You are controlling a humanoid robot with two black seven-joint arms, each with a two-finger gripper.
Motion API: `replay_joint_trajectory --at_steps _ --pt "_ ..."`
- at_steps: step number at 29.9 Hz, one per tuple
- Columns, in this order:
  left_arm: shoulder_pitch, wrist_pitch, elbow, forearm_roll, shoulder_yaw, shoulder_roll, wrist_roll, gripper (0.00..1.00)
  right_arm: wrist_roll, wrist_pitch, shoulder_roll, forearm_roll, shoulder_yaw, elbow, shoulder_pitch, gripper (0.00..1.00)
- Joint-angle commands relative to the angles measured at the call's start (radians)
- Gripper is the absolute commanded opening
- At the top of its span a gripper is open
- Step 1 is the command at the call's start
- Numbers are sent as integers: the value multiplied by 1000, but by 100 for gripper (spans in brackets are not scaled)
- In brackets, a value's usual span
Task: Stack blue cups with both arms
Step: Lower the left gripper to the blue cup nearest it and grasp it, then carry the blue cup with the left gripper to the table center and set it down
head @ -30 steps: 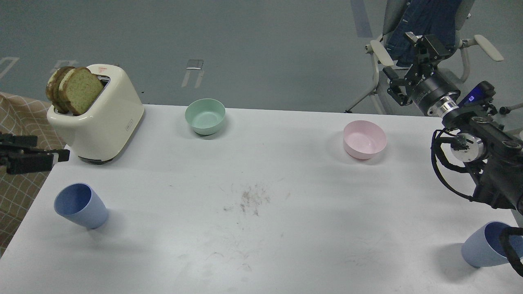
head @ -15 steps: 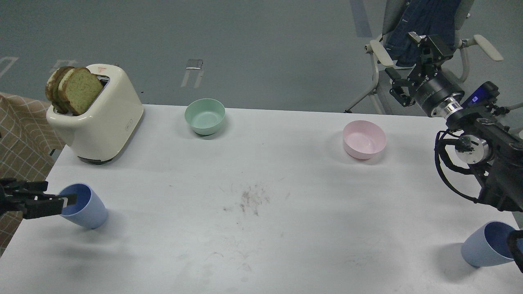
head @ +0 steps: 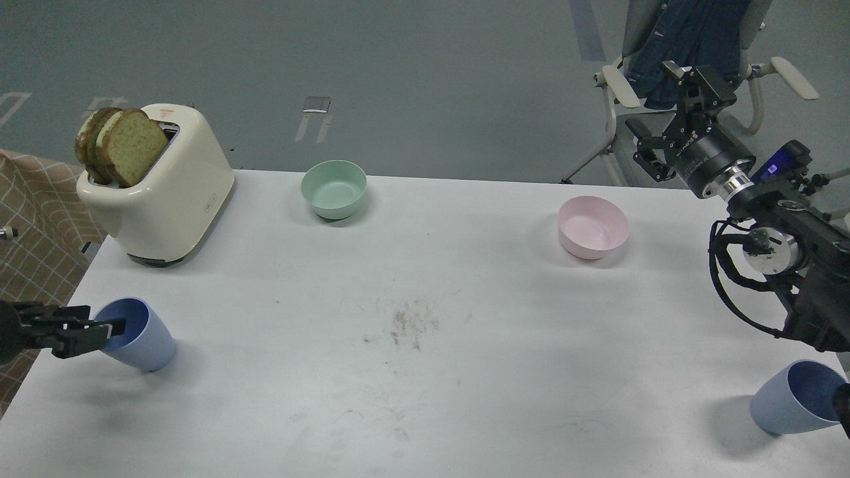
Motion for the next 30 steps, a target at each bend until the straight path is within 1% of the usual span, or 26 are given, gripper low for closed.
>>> replay_joint_trajectory --at_steps 1,5,8,12,14,17,18,19,21,23,24,25,27,28,29,30 --pt "4 15 5 2 -2 -5 0 0 0 0 -8 0 0 3 -1 100" --pt "4 28 5 4 -2 -6 0 0 0 0 -8 -2 0 9 -6 100" --pt "4 55 2 7 -2 -3 0 0 0 0 -8 -2 0 13 -7 100" --pt "2 65 -14 5 -5 12 0 0 0 0 -8 -2 0 13 -7 100" --pt "1 67 -41 7 -14 34 0 0 0 0 -10 -2 0 14 -6 100" --pt "-21 67 -135 7 -38 81 0 0 0 0 -16 -2 3 17 7 100" --pt "-40 67 -185 11 -73 99 0 0 0 0 -22 -2 3 22 14 100" --pt "-54 64 -207 13 -90 106 0 0 0 0 -24 -2 3 26 24 100" --pt "-123 58 -282 16 -126 109 0 0 0 0 -33 -3 1 31 72 100" --pt "-175 47 -307 16 -127 104 0 0 0 0 -33 -5 1 29 102 100" --pt "-244 9 -316 18 -127 89 0 0 0 0 -31 -5 0 28 138 100" --pt "-281 -23 -319 18 -127 72 0 0 0 0 -30 -6 -3 26 157 100" --pt "-428 -178 -325 18 -129 -56 0 0 0 0 -24 -9 -21 23 226 100" --pt "-456 -209 -325 18 -129 -93 0 0 0 0 -21 -9 -29 22 243 100" --pt "-500 -252 -325 18 -129 -157 0 0 0 0 -15 -9 -52 20 278 100" --pt "-519 -263 -325 18 -127 -187 0 0 0 0 -8 -9 -66 19 295 100"
